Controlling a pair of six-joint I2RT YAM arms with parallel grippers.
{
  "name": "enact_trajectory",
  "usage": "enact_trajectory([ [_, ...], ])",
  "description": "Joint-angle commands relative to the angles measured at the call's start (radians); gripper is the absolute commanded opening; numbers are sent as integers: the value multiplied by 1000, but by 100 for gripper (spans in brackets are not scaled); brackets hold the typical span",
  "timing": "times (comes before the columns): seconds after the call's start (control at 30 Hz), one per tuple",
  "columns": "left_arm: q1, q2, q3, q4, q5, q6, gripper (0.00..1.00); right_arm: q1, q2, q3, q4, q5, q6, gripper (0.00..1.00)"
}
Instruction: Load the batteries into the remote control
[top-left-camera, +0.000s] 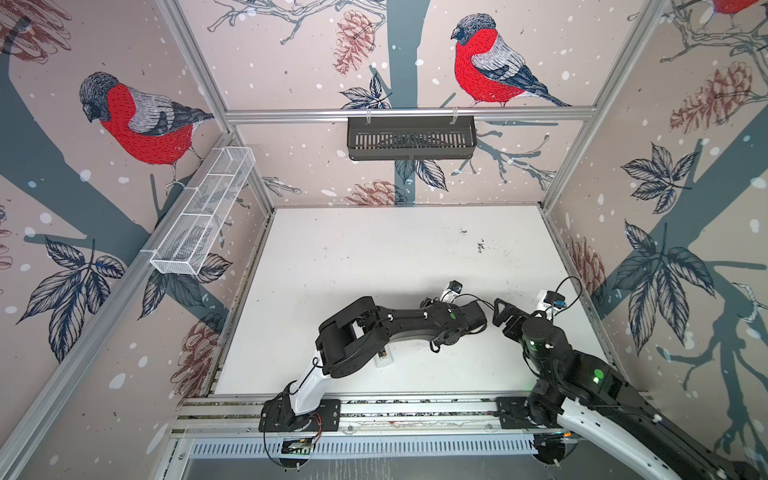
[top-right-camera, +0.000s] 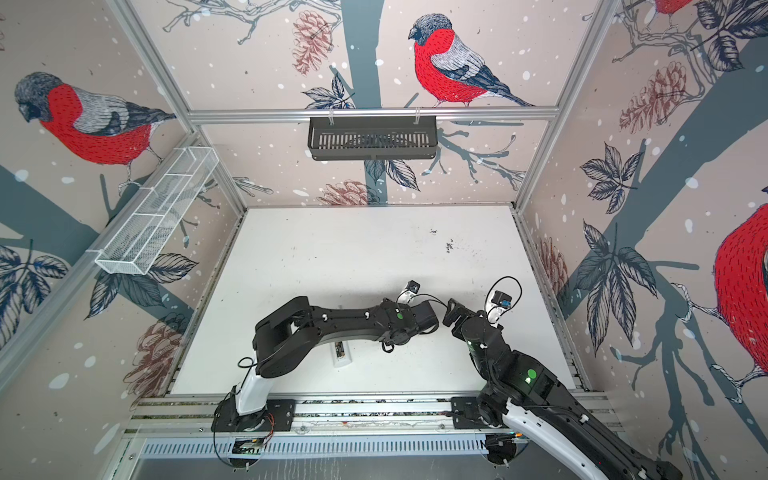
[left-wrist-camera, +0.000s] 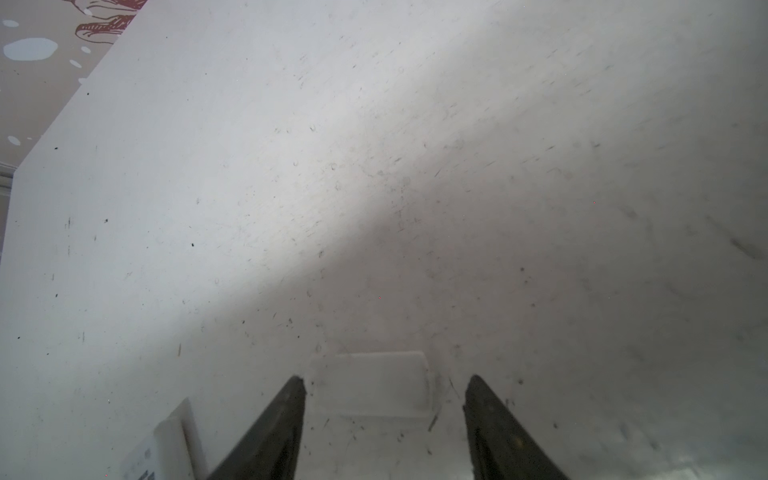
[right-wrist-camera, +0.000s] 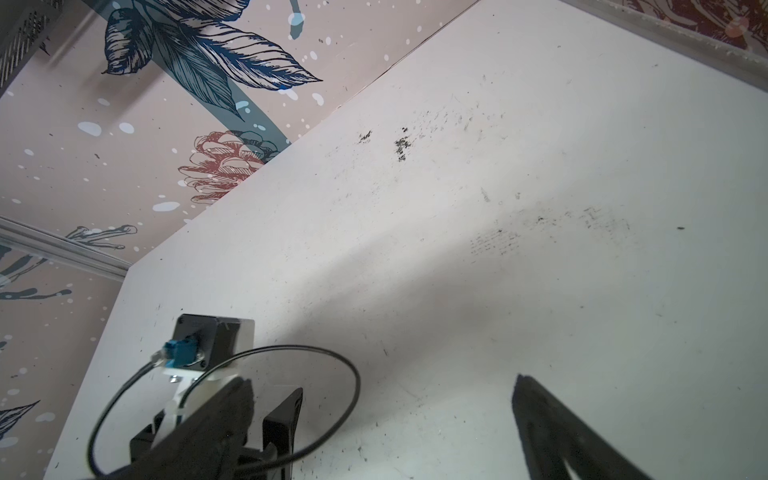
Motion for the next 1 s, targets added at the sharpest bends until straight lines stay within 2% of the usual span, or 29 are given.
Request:
enact_trajectory([
  [0.0, 1, -73, -26, 40, 50, 30, 76, -8, 24, 5, 44, -9, -53, 99],
  [0.13, 45, -234, -124, 67, 166, 29, 88, -46, 75, 0, 89, -70, -112, 99],
  [0.23, 121, -397, -255, 114, 321, 20, 98, -93, 120, -7, 150, -153, -176, 99],
  [0.33, 183, -562, -367, 117, 393, 8, 98, -155, 194, -17, 240, -300, -258, 99],
  [0.43, 251, -714, -451, 100, 444, -11, 98, -205, 323, -16, 349, -497, -355, 99],
  [0.6, 403, -986, -679, 155, 579, -56, 98, -200, 642, 70, 430, -743, -504, 99],
  [0.73, 476, -1140, -821, 233, 684, -98, 98, -142, 851, 167, 445, -766, -593, 99],
  [0.97, 514, -1205, -938, 279, 771, -177, 98, -114, 1131, 326, 441, -837, -714, 99],
])
